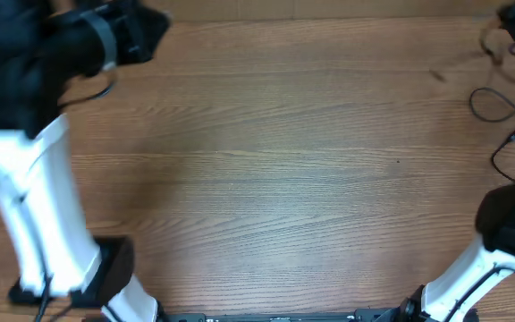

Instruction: Untangle cables

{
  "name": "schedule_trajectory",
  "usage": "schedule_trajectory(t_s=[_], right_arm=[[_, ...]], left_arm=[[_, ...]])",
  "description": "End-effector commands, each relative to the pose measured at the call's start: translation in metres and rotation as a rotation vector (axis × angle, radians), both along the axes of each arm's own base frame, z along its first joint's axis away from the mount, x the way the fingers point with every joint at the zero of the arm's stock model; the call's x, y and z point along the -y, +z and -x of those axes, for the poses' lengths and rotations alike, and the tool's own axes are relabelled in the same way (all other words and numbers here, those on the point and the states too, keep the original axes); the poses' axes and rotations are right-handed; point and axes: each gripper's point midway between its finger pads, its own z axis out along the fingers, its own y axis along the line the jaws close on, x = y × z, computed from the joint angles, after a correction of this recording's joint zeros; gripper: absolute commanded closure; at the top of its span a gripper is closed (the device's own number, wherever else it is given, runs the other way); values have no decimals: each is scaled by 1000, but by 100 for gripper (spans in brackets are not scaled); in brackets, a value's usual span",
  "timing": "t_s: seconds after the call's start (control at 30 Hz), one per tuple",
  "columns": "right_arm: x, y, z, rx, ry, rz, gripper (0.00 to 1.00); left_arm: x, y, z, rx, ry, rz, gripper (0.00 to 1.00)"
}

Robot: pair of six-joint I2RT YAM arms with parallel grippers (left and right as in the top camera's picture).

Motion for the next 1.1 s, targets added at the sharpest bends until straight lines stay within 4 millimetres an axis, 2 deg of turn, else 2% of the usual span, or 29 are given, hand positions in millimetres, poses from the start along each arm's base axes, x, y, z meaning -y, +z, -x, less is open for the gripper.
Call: schedule_trajectory(t_s=[0.0,0.13,0.23,0.3,0.37,0.4,0.5,0.67,0.77,0.93,1.0,1.07], right_arm=[[-85,128,44,272,198,115,96],[-128,166,73,356,276,133,96],[-140,180,86,389,292,152,96],[-140,183,91,391,288,155,96],[-141,180,94,376,289,151,96],[-141,178,95,365,290,148,96],[-142,170,98,335,299,153,96],[-142,163,101,304,310,155,96],[-148,163,103,306,337,136,96],[-160,165,107,320,400,97,96],[-165,165,108,322,418,90,96],[-170,165,108,323,430,88,96]], left_arm=[[18,-33,-28,33,-8,-251,96],[58,-58,-52,75,-69,-388,96],[79,-79,-67,66,-88,-418,95],[89,-92,-76,51,-110,-411,83],[104,-103,-78,39,-190,-381,76],[113,-108,-77,40,-251,-361,66],[146,-115,-66,68,-478,-266,29],[193,-106,-46,183,-795,-63,25],[208,-108,-49,220,-858,4,22],[230,-124,-60,256,-914,52,21],[240,-122,-60,294,-956,91,21],[248,-110,-56,363,-1006,137,21]])
